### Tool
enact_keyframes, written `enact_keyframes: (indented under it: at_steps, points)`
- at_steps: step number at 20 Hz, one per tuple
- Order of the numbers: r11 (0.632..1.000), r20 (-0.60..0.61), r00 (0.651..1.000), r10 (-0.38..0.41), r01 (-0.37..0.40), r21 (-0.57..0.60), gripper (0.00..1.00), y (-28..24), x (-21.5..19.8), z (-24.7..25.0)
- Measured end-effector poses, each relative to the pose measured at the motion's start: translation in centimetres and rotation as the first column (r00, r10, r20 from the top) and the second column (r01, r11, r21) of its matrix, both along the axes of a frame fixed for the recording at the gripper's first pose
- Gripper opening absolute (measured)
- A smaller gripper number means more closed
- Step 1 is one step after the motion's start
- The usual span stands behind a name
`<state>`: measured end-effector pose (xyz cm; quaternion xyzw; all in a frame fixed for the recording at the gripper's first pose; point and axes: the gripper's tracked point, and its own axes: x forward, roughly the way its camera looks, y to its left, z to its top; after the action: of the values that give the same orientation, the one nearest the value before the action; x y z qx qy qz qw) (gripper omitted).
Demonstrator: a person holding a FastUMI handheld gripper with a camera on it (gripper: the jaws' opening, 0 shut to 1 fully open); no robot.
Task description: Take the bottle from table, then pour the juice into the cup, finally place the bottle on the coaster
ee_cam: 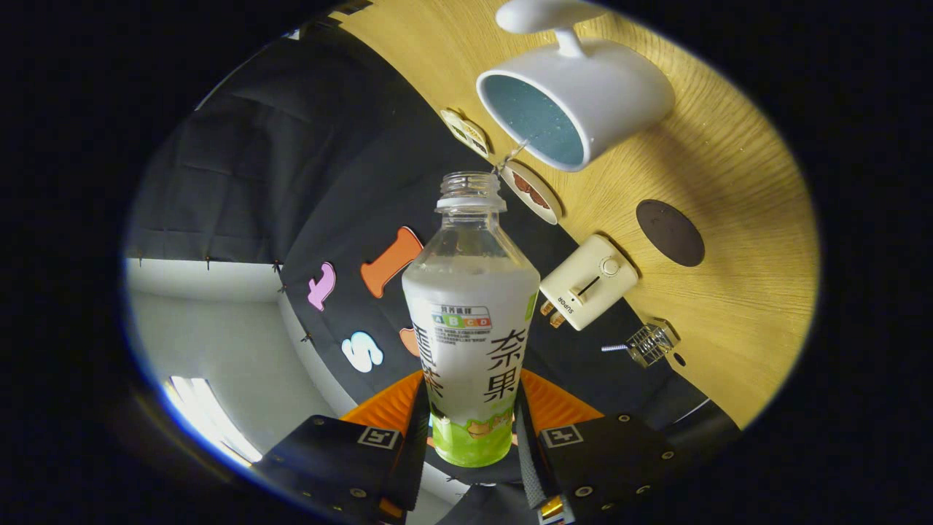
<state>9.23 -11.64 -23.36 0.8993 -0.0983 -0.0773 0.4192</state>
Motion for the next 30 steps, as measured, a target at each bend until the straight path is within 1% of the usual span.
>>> enact_keyframes:
  at_steps: [6, 9, 10, 13, 15, 16, 17, 18, 20, 22, 23, 25, 27, 28, 30]
  points:
    - [1.000, -0.002, 1.000, -0.007, 0.007, -0.010, 0.56, -0.1, 0.1, -0.1]
    - [0.999, -0.047, 0.999, 0.009, -0.011, -0.048, 0.56, 0.0, -0.2, -0.9]
    - [0.996, -0.087, 0.996, 0.028, -0.035, -0.085, 0.56, 0.3, -0.3, -1.6]
    - [0.976, -0.194, 0.980, 0.047, -0.086, -0.200, 0.56, 0.3, -0.9, -3.8]
    - [0.951, -0.264, 0.963, 0.057, -0.133, -0.280, 0.56, 0.3, -1.2, -5.4]
    - [0.930, -0.296, 0.953, 0.062, -0.163, -0.329, 0.56, 0.3, -1.2, -5.9]
    - [0.904, -0.329, 0.942, 0.062, -0.193, -0.382, 0.56, 0.2, -1.4, -6.1]
    - [0.870, -0.385, 0.922, 0.039, -0.221, -0.441, 0.56, 0.0, -1.8, -7.0]
    - [0.781, -0.475, 0.879, 0.039, -0.323, -0.534, 0.55, 0.0, -1.8, -8.7]
    - [0.689, -0.509, 0.861, 0.023, -0.382, -0.616, 0.56, 0.0, -1.4, -7.8]
    - [0.637, -0.521, 0.853, 0.010, -0.407, -0.655, 0.56, 0.0, -1.1, -7.3]
    - [0.534, -0.535, 0.845, -0.029, -0.439, -0.722, 0.56, -0.1, -0.5, -6.6]
    - [0.451, -0.520, 0.851, -0.070, -0.438, -0.777, 0.56, -0.6, -0.2, -5.2]
    - [0.397, -0.515, 0.852, -0.090, -0.444, -0.803, 0.56, -0.6, -0.1, -4.7]
    - [0.262, -0.503, 0.855, -0.127, -0.460, -0.848, 0.56, -0.4, 0.7, -3.6]
